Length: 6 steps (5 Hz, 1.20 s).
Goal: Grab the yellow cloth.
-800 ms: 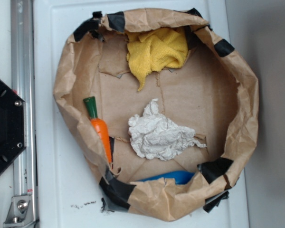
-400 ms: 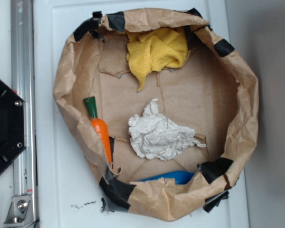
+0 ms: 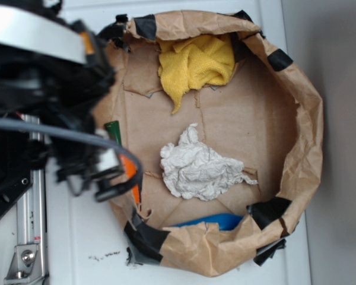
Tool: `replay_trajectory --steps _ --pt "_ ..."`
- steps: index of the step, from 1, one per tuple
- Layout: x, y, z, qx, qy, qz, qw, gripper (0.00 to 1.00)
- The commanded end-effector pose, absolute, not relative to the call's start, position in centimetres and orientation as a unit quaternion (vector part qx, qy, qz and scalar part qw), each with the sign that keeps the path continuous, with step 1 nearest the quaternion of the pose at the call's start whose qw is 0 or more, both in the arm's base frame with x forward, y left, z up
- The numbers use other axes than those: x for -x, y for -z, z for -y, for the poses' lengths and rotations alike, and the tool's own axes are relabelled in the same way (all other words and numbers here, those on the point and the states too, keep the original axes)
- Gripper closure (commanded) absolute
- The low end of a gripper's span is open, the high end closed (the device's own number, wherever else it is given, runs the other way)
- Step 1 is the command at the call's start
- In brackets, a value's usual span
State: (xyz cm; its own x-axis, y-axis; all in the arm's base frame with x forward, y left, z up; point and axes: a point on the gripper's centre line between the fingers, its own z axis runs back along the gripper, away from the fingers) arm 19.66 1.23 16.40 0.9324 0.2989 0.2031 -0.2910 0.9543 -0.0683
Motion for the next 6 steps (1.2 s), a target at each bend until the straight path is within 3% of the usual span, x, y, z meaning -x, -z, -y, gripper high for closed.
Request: replay_trajectory --steps 1,2,3,4,5,6 --pt "-22.8 -11.9 -2.9 -0.020 -0.337 0.173 0.925 0.00" --pt "-24.9 -9.7 -4.9 -0.022 -0.413 0.149 0.898 0.00" --pt "-28.8 -7.4 -6.7 -0.049 -0.437 0.140 0.887 0.00" --pt "-30.0 -6.0 -8.7 -0.073 -0.445 0.140 0.881 0.00" --pt "-30.3 -3.8 -9.7 -0.102 -0.416 0.125 0.895 0.00" --pt "-27.7 -0.8 -10.2 -0.095 -0.383 0.112 0.912 1.00"
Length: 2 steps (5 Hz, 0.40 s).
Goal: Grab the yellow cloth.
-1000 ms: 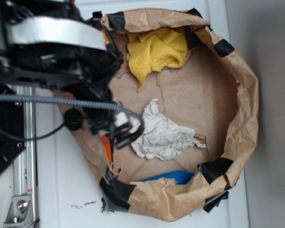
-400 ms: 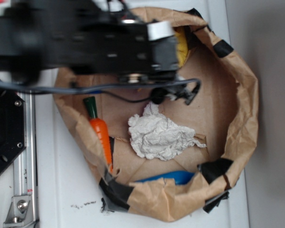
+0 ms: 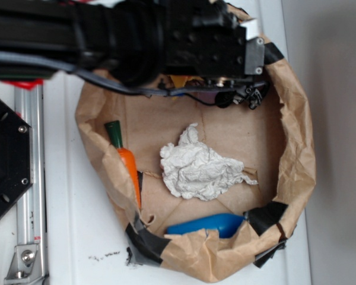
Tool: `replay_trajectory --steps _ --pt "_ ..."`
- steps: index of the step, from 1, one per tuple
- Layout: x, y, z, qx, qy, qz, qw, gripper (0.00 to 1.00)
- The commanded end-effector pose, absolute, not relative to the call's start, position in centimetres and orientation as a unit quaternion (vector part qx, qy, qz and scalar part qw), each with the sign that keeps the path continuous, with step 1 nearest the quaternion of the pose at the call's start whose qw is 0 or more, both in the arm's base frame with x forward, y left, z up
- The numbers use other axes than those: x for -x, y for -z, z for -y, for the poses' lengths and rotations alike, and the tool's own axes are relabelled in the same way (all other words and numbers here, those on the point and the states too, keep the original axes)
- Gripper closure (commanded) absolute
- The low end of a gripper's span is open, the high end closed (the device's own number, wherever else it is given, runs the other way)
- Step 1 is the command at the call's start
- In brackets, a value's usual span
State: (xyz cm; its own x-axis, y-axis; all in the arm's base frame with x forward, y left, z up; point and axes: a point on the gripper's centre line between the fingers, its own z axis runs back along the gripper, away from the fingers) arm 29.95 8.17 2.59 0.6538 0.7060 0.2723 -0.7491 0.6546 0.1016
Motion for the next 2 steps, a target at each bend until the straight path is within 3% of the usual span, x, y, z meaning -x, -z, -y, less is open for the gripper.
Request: replay_trajectory --steps 1,2 --pt "-26.11 -1.42 -9.96 -0.075 -0.351 0.109 0.927 1.00" --pt "-25.66 -1.27 -10.57 -0.074 -0.335 0.105 0.934 1.00"
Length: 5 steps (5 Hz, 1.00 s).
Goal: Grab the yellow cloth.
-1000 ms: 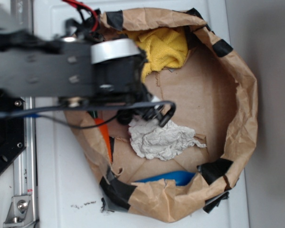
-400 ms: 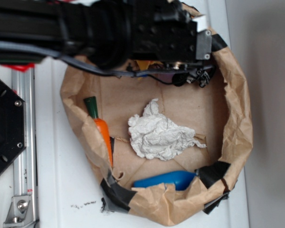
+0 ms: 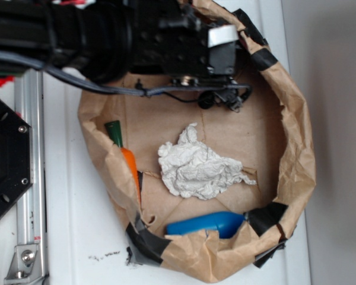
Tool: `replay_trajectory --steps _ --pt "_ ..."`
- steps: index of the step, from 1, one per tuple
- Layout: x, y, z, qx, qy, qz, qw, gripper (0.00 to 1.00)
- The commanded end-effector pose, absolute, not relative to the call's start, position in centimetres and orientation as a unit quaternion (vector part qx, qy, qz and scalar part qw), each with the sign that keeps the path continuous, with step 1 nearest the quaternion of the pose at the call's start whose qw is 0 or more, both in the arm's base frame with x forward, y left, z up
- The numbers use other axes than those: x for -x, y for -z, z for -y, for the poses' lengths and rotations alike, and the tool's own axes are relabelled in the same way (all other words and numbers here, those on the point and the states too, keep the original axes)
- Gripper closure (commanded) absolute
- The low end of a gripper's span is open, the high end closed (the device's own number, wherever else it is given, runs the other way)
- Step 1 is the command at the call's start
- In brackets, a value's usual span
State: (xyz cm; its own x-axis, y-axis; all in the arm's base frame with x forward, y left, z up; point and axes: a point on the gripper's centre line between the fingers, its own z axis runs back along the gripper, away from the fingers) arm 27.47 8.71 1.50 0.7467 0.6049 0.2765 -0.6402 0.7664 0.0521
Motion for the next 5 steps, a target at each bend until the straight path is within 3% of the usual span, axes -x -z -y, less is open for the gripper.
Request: replay_trajectory --steps 1,2,3,4,5 --pt "-25.6 -1.6 -11.6 -0.066 -0.291 0.100 0.949 1.00" --pt "-24.6 -4.9 -10.0 -0.016 -0.174 0.082 0.981 1.00" --pt "-22.4 -9.8 -7.4 0.024 -0.052 0.099 0.993 1.00" --pt "-22.1 -13.7 -5.2 0.034 0.042 0.084 0.995 1.00" --pt "-22.7 -15.1 -4.1 0.015 0.065 0.073 0.995 1.00"
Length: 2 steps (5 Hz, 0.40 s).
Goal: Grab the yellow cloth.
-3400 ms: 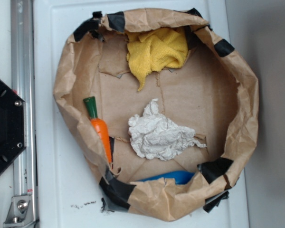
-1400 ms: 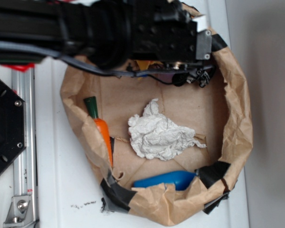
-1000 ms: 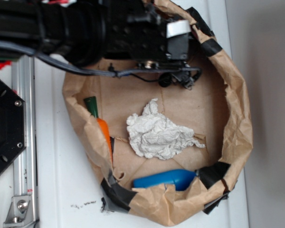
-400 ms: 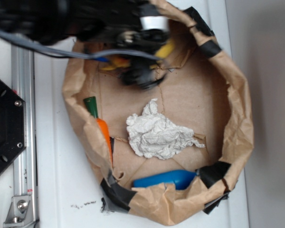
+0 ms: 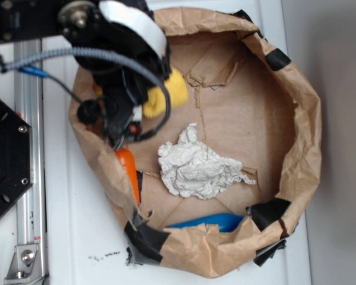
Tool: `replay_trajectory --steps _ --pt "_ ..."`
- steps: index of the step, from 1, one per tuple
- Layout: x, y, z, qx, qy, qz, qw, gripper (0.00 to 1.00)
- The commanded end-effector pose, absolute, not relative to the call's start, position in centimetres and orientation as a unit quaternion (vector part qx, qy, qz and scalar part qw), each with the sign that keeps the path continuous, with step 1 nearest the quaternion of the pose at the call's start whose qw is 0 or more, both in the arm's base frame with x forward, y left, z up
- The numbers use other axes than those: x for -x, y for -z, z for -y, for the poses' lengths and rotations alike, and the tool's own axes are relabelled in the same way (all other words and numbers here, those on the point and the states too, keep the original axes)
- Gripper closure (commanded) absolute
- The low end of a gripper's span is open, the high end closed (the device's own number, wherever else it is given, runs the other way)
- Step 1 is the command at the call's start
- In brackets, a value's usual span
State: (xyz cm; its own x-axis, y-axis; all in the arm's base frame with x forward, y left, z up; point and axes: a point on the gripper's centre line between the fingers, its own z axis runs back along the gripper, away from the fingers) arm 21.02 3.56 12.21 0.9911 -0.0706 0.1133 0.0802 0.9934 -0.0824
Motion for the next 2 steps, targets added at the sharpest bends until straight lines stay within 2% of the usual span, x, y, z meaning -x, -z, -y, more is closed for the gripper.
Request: replay_trajectory --steps 1,2 --pt "-23.9 -15.3 -3.2 0.004 0.102 0.068 0.992 1.00" --pt "-25.2 -15.1 -3.7 -0.020 0.085 0.081 0.993 1.00"
